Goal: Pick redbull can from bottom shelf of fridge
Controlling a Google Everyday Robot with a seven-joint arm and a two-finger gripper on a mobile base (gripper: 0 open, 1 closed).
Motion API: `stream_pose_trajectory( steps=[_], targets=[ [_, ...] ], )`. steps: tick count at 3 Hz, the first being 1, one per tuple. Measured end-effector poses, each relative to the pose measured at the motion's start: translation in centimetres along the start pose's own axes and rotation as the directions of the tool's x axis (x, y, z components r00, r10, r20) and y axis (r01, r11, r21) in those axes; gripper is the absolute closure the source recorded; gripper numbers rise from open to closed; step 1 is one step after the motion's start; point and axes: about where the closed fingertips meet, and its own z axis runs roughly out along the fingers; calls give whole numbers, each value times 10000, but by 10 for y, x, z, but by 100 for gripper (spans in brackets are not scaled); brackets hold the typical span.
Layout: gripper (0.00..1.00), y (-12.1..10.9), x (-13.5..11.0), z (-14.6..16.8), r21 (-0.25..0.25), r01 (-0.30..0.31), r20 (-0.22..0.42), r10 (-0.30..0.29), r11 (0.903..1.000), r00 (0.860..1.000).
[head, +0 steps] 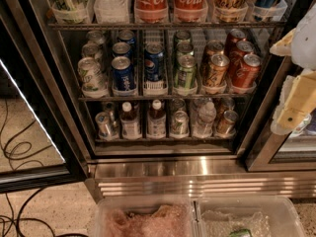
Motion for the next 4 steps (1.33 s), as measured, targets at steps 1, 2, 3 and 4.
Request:
stream_pose_trajectory(
  steps=[1,2,3,4],
  targets=[
    [0,-1,-2,-1,150,-46,146,44,9999,9999],
    [0,0,-6,-1,722,-390,875,327,9966,9956],
    [0,36,-5,8,1149,-622,2059,374,9914,9778],
    [0,51,0,48,1306,-801,3395,313,9882,9401]
  ],
)
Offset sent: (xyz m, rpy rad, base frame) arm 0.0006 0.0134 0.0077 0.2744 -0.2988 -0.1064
